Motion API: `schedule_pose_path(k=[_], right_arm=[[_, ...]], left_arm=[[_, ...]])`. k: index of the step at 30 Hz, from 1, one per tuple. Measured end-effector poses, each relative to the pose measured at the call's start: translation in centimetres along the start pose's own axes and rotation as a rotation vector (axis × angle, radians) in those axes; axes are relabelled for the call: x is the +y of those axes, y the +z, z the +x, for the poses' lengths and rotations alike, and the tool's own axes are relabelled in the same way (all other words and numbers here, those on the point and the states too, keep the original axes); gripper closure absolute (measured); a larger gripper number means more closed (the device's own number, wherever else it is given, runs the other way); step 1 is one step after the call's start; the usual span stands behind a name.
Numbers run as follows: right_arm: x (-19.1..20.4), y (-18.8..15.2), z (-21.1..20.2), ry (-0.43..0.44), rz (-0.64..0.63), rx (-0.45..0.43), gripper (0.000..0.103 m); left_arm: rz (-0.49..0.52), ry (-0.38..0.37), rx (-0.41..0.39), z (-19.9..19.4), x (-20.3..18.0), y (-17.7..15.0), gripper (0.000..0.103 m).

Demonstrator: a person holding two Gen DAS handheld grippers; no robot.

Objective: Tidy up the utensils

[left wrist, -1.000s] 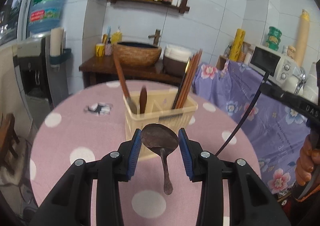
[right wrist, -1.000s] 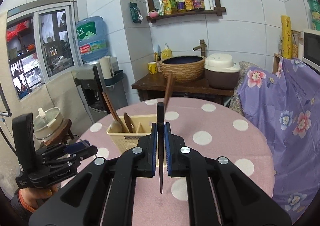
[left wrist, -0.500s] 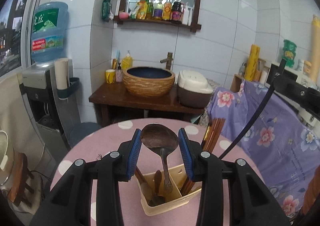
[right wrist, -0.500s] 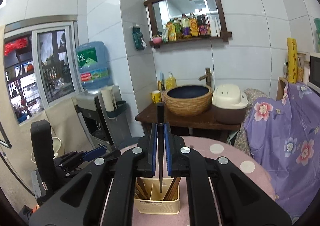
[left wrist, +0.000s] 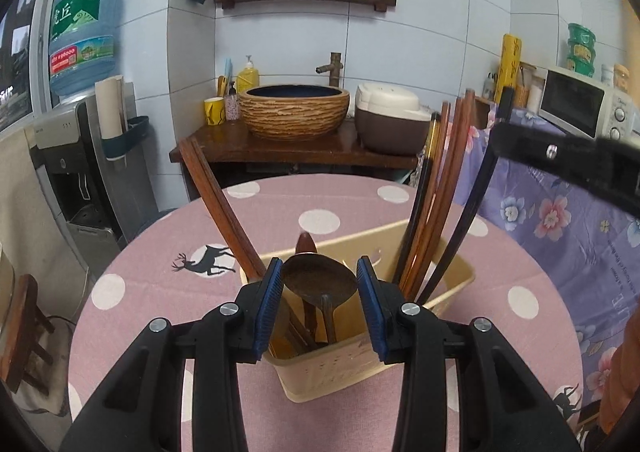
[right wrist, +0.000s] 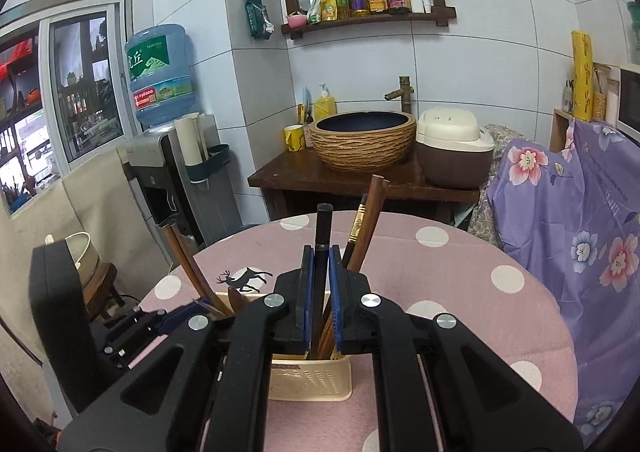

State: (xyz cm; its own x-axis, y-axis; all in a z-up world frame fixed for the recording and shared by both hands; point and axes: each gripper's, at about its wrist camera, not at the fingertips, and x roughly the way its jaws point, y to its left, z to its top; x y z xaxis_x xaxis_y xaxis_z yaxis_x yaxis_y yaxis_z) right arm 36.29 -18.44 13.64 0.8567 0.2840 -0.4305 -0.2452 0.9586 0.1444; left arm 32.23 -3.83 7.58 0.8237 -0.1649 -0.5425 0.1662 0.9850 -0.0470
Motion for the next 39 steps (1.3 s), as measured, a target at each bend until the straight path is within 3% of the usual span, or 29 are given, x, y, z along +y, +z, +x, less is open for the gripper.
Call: schedule_pose_path(k=[5,8,10,11,13,14,16,21,31,39], right_arm=[[0.0,-0.3,0.0,-0.014,-0.011,-0.008,0.095],[-0.1,-0.6,-0.3,-0.011,-0.010,-0.024,0.094],[-0.3,-0.6,-0.8,-0.004,-0.006,-0.040,0.093],[-0.4,-0.6,-1.3,-0.001,-0.005,-0.053,0.088],[-0.7,-0.9,-2.5,-0.009,-0.006,-0.084,0.062],[-0.9,-1.2,-3.3,-0.017,-0.005,-0.107,0.041],[-1.1,-1.9,-4.7,-0.031,-0.011,-0.143,0.033],[-2.1,-5.6,-8.0,-0.075,-0.046,-0.155,0.006],[-4.9,-18.0,-10.9,-0.201,-0.014,-0.038,0.006],[1.1,-25.9,-17.2,-0.170,-0.106,-0.147,0.006]], left_arm=[[0.025,0.010,-0.007,0.2,-0.5,-0.4,0.063],[0.045,0.013,-0.013,0.0,-0.9,-0.6,0.054],[0.051,0.012,-0.040,-1.1,-1.0,-0.7,0.042],[0.051,0.010,-0.057,-1.6,-0.9,-0.7,0.038],[0.056,0.014,-0.113,-3.6,-0.8,-1.1,0.026],[0.058,0.018,-0.144,-4.6,-0.7,-1.5,0.022],[0.060,0.015,-0.191,-6.4,-0.3,-2.5,0.006],[0.079,-0.023,-0.229,-9.2,1.5,-6.3,0.005],[-0.024,0.037,-0.267,-13.6,4.0,-15.2,0.005],[-0.056,0.077,-0.345,-18.2,1.3,-20.3,0.005]])
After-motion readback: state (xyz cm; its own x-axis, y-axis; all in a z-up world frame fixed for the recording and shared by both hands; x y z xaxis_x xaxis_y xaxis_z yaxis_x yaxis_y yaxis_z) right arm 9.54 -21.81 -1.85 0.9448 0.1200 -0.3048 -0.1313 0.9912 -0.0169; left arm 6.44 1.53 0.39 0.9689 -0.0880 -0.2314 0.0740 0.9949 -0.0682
